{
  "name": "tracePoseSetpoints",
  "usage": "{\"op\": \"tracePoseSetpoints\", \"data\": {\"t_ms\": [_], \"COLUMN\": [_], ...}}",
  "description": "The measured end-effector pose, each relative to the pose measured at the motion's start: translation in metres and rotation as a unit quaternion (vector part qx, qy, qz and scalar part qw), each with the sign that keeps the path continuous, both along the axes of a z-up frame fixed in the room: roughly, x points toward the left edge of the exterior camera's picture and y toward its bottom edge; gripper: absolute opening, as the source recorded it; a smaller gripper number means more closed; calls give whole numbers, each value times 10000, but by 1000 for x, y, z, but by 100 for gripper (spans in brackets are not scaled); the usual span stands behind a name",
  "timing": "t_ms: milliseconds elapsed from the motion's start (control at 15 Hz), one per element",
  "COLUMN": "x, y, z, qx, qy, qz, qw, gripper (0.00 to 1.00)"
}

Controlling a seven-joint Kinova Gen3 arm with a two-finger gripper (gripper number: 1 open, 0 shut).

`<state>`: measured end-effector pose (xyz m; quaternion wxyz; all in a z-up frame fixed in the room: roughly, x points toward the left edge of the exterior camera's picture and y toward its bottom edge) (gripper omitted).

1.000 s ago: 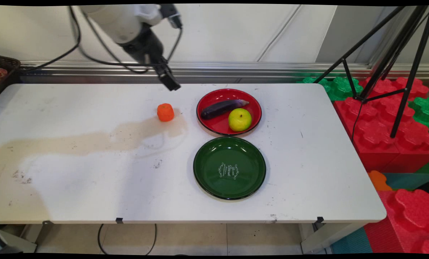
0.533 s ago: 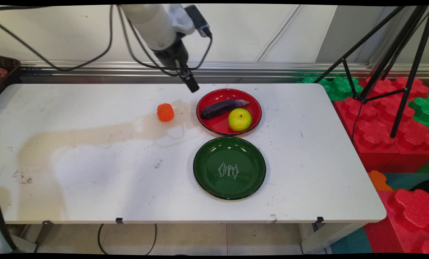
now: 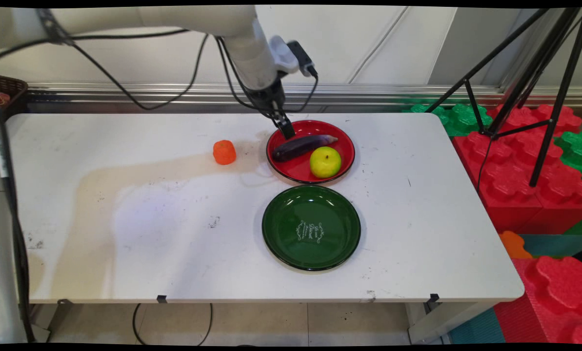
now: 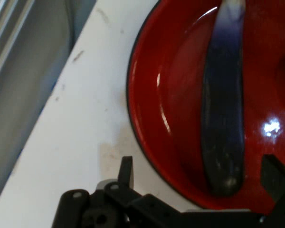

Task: Pick up the eggplant from the red plate

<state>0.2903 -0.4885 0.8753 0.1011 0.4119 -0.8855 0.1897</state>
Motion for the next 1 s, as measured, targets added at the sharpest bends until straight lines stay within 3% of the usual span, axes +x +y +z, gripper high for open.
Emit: {"op": "tracePoseSetpoints", "data": {"t_ms": [400, 733, 800, 1000], "x": [-17, -25, -26, -27], "y": [-33, -47, -48, -51], "z": [-45, -68, -71, -75], "qx": [264, 380, 399, 392], "qy": [218, 378, 404, 430], "qz": [-102, -203, -221, -232], "qw": [9994, 9984, 9981, 9980], "gripper": [100, 100, 0, 0]}}
